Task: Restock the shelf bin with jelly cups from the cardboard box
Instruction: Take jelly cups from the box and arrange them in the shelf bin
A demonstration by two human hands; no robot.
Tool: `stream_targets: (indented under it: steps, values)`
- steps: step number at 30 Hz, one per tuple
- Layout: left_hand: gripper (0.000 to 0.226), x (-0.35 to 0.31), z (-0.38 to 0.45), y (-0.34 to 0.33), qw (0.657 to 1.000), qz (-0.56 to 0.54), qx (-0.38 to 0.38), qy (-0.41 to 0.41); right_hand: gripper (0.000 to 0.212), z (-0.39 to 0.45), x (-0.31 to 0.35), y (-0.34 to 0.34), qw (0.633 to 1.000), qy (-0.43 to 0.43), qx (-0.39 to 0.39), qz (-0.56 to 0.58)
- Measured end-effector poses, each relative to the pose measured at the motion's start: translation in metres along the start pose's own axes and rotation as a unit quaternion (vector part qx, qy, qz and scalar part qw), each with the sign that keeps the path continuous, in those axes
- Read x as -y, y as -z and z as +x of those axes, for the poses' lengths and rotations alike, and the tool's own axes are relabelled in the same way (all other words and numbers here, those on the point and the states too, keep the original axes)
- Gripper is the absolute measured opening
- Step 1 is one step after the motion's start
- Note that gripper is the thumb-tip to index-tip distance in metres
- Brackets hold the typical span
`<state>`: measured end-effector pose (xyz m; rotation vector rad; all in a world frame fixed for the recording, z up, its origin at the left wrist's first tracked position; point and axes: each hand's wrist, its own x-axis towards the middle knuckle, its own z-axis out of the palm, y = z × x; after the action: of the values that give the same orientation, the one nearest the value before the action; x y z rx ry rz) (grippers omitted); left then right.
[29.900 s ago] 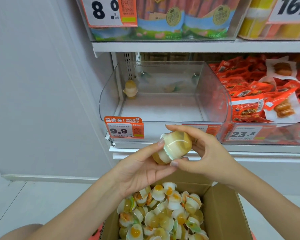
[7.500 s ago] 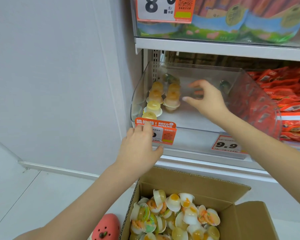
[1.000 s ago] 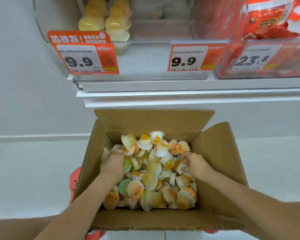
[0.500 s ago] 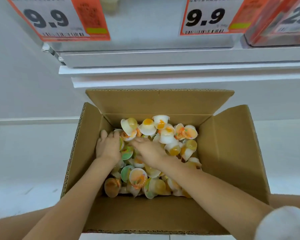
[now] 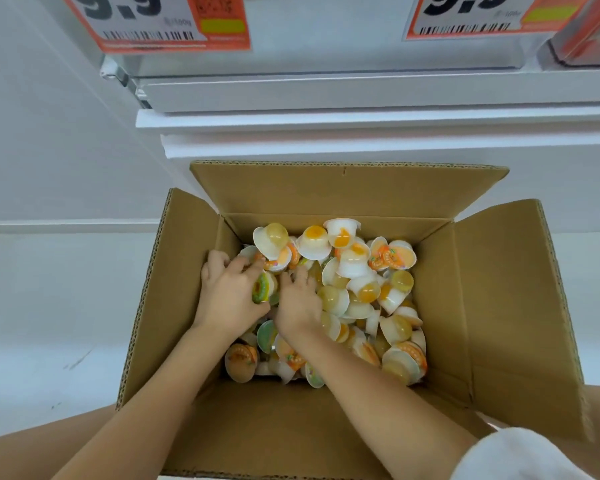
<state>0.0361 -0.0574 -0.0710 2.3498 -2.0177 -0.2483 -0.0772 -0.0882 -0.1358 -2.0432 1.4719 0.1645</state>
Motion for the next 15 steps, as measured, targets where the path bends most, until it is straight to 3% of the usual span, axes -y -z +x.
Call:
stream_targets:
  steps: [4,8,15]
  values:
    - [0.068,-0.004,-0.002,0.011,0.999,-0.043,-0.026,-0.006,0.061,-0.006,-0.017,0.005,0.987,0.04,-0.04,0.148]
    - [0.068,-0.019,-0.004,0.039,0.985,-0.172,-0.013,0.016,0.053,-0.016,-0.035,0.047,0.964,0.091,0.002,0.25]
    - [0.092,-0.041,-0.001,0.132,0.948,-0.316,0.044,-0.007,0.051,-0.06,-0.044,0.185,0.958,0.16,0.008,0.24]
